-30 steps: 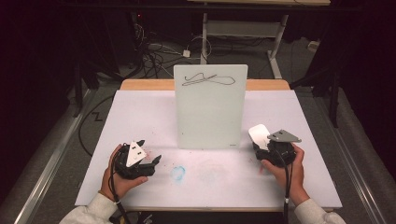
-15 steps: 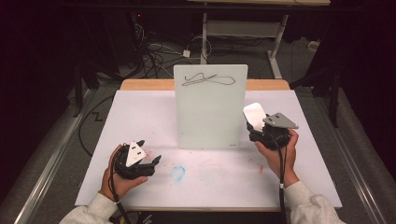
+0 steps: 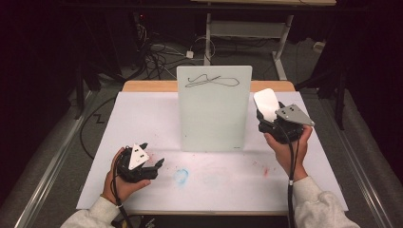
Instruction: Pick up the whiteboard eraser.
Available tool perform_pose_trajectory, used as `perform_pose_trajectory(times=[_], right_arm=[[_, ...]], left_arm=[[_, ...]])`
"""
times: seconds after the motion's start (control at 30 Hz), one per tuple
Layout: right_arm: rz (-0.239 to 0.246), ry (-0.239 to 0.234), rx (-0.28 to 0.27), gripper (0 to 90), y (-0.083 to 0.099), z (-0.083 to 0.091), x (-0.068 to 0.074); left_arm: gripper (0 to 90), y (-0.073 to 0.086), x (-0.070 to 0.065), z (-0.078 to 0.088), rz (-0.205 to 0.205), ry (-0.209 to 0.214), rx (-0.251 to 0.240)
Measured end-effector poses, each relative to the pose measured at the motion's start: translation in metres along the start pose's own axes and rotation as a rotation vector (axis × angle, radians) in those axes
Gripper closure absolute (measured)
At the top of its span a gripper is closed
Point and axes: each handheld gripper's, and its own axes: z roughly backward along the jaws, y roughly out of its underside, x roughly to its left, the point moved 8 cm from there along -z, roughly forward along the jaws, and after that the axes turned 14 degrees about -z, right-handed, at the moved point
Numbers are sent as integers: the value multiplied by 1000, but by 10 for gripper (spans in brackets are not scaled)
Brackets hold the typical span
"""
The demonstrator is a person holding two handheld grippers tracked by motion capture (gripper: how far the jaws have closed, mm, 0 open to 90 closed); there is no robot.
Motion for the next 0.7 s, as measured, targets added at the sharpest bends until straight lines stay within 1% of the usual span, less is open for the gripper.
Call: perform_pose_trajectory(times=[0.1,0.13,0.17,0.2,0.23,0.3,0.4,0.47,0.5,0.53,0.57,0.6,0.63,0.7], right_arm=[[7,-4,-48,310,-10,4,6],[27,-24,-63,310,-15,5,13],[27,-24,-63,310,-15,5,13],[45,-26,-73,310,-18,6,18],[45,-26,-73,310,-18,6,18],[69,-26,-94,311,-24,7,25],[79,-33,-98,310,-26,7,29],[87,-33,-97,310,-28,5,33],[96,-38,-95,310,-28,4,35],[98,-40,-92,310,-29,3,37],[106,-43,-96,310,-30,0,40],[106,-43,-96,310,-30,0,40],[110,-46,-95,310,-31,-2,44],[112,-50,-96,310,-32,-4,47]], left_arm=[[213,-1,1,0,-6,-4,-9],[213,0,1,0,-7,-5,-8],[213,0,2,0,-6,-5,-8],[213,0,1,0,6,1,-3],[213,1,1,0,4,0,-3],[213,0,1,1,5,0,-5],[213,0,1,0,3,1,-5],[212,0,2,0,-9,-7,-10],[213,0,2,0,-10,-10,-10],[213,1,2,0,0,-7,-6],[213,1,2,0,1,-7,-8],[213,1,3,0,-8,-11,-13],[213,1,4,0,-8,-12,-13],[212,1,4,-1,-7,-9,-16]])
